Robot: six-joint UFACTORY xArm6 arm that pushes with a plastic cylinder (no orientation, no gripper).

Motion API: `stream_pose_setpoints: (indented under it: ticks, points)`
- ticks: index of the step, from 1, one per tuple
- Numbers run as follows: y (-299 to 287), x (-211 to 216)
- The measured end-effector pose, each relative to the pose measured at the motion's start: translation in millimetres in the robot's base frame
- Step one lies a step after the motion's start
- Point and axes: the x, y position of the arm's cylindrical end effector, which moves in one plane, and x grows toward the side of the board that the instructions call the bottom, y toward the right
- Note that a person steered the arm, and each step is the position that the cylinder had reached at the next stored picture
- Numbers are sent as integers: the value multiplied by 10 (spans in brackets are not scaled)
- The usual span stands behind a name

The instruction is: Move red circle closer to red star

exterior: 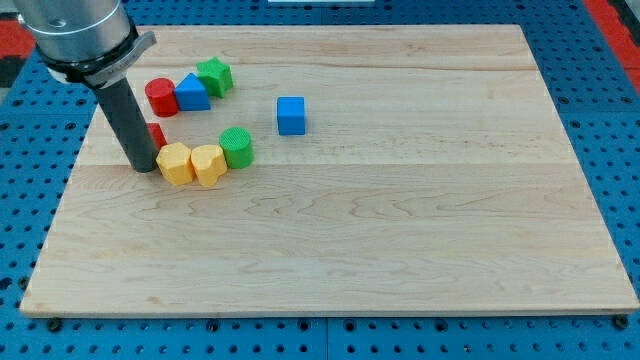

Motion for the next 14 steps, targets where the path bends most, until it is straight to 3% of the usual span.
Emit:
stream_pose_setpoints:
  ticks: [1,2,3,4,5,6,7,12,13,14]
  points:
    - [-72,89]
    - [-445,-204]
    - [-77,-280]
    - [-208,-97]
    - [-963,-432]
    - [-641,-1298]
    - [90,-1448]
    - [-220,-1230]
    - [-842,-1407]
    - [-829,-1267]
